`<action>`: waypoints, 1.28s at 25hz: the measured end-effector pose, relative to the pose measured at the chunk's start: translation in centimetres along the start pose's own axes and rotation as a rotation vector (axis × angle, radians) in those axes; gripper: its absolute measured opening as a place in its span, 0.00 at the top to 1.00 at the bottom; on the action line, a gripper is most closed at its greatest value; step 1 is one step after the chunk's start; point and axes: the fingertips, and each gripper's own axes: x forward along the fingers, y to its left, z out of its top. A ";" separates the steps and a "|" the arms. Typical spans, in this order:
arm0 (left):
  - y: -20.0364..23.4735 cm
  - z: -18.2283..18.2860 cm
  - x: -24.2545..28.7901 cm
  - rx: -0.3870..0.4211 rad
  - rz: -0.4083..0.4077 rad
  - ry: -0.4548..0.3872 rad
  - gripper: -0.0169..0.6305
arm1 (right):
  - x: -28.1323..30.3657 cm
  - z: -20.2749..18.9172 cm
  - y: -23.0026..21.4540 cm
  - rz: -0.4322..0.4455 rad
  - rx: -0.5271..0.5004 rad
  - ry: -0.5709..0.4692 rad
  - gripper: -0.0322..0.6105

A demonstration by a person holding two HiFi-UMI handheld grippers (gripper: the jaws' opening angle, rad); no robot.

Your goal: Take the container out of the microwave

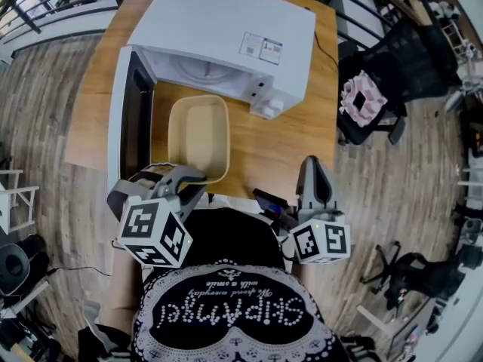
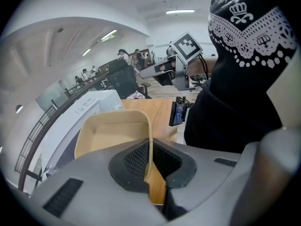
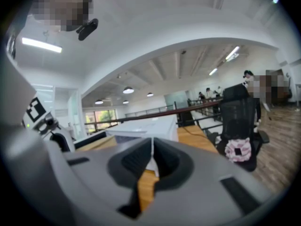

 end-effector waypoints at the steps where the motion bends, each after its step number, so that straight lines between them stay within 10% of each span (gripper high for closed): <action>1: -0.1 -0.1 0.1 0.000 -0.006 0.001 0.92 | 0.1 0.0 0.0 0.001 0.000 0.001 0.89; 32: 1.0 -0.2 1.0 -0.015 -0.045 0.008 0.92 | 1.4 0.6 -0.3 0.022 -0.015 0.007 0.90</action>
